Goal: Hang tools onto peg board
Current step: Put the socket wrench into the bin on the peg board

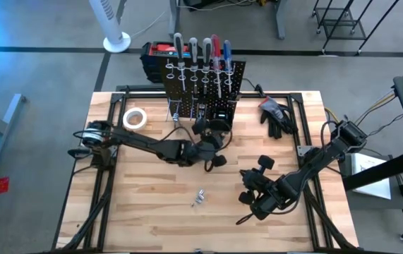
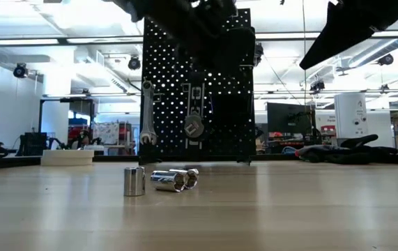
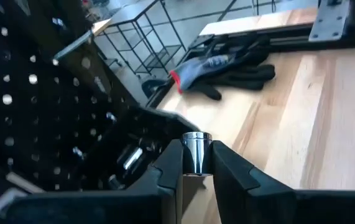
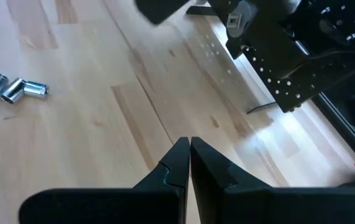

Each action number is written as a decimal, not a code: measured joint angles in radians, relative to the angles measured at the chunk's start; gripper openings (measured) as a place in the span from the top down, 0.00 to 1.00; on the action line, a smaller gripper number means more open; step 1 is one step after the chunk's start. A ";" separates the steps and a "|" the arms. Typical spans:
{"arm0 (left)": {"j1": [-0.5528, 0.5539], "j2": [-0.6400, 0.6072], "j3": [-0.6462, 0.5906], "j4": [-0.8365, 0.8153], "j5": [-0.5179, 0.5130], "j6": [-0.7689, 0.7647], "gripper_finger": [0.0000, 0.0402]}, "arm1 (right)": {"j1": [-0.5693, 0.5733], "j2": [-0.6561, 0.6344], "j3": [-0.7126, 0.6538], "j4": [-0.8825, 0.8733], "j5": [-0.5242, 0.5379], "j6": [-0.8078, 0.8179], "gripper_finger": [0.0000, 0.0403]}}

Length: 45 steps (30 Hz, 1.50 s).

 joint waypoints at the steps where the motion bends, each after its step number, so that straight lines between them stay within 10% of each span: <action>1: 0.004 0.000 0.011 -0.009 0.008 0.003 0.89 | 0.000 0.000 -0.003 0.000 0.000 0.002 0.98; 23: 0.093 0.002 0.166 -0.222 -0.076 -0.044 0.80 | 0.000 0.000 -0.006 0.001 0.008 0.004 0.98; 37: 0.081 0.003 0.204 -0.366 -0.043 -0.109 0.44 | -0.002 0.000 -0.006 0.005 0.008 0.020 0.98; 45: -0.011 -0.008 0.182 -0.465 0.071 -0.198 0.41 | -0.001 0.006 -0.016 0.057 0.003 0.023 0.96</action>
